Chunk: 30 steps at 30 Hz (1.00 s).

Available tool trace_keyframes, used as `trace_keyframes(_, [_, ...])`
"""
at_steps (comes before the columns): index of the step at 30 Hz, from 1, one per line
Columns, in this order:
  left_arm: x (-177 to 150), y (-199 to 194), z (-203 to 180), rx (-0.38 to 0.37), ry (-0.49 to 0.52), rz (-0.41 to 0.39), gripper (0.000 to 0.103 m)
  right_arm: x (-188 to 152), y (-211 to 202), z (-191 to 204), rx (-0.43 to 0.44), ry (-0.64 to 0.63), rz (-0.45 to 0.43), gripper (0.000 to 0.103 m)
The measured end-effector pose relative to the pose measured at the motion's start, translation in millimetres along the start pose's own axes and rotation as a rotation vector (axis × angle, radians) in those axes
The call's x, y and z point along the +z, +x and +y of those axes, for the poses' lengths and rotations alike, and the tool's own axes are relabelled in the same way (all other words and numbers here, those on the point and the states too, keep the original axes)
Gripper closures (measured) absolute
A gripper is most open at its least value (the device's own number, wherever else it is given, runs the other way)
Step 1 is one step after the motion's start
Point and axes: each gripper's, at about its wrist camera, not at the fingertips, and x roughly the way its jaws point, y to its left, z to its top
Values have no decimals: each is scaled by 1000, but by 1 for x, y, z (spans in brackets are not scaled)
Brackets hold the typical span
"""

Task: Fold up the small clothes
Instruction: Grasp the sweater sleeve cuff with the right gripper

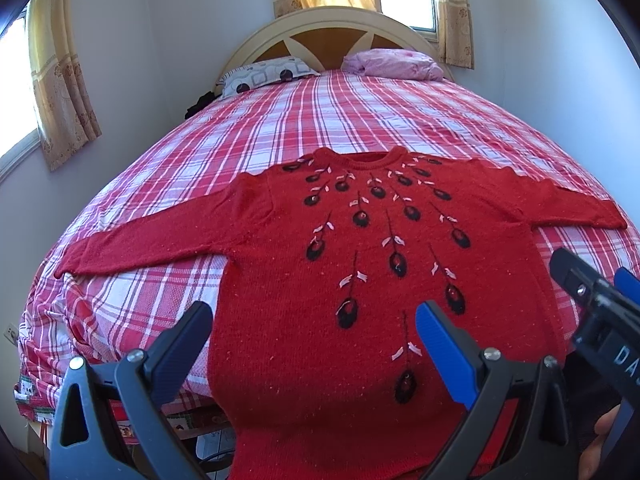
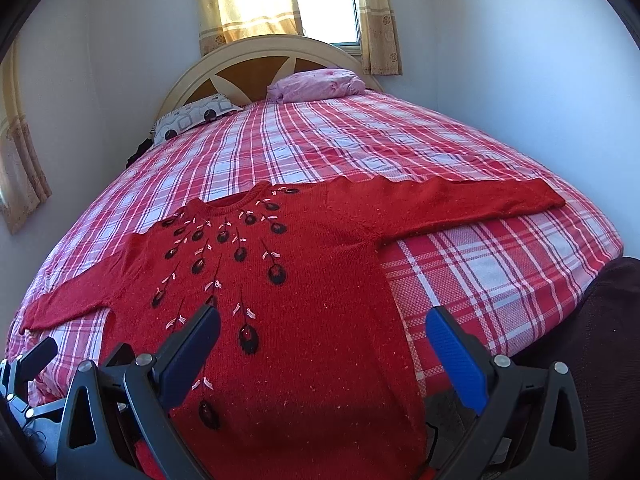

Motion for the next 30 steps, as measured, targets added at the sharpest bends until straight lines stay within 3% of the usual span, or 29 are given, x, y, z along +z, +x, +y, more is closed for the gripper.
trace_keyframes(3, [1,9,3,-28,5,9,0,4,13,-21,57,47,10,1])
trace_keyframes(7, [5,25,9,-74,-8,38,0,15,31,-68,16,153,-3,1])
trace_keyframes(13, [19,46,8,-102,-23,49,0,56,47,-199,-125,412,-117,2])
trace_keyframes(18, [27,57,1,-83,1,31,0,90,87,-324,-238,606,-53,3])
trace_keyframes(20, [28,64,-2,-80,6,48,0,96,106,-360,-275,663,-19,13])
trace_keyframes(21, [28,68,-4,-82,6,62,0,97,114,-371,-288,685,-9,21])
trace_keyframes(25, [28,82,-12,-104,10,118,0,98,151,-405,-310,744,49,22])
trace_keyframes(29, [29,88,-18,-105,29,127,0,111,164,-393,-379,629,36,23])
trace_keyframes(30, [29,88,-19,-104,31,127,0,113,168,-384,-409,579,48,35])
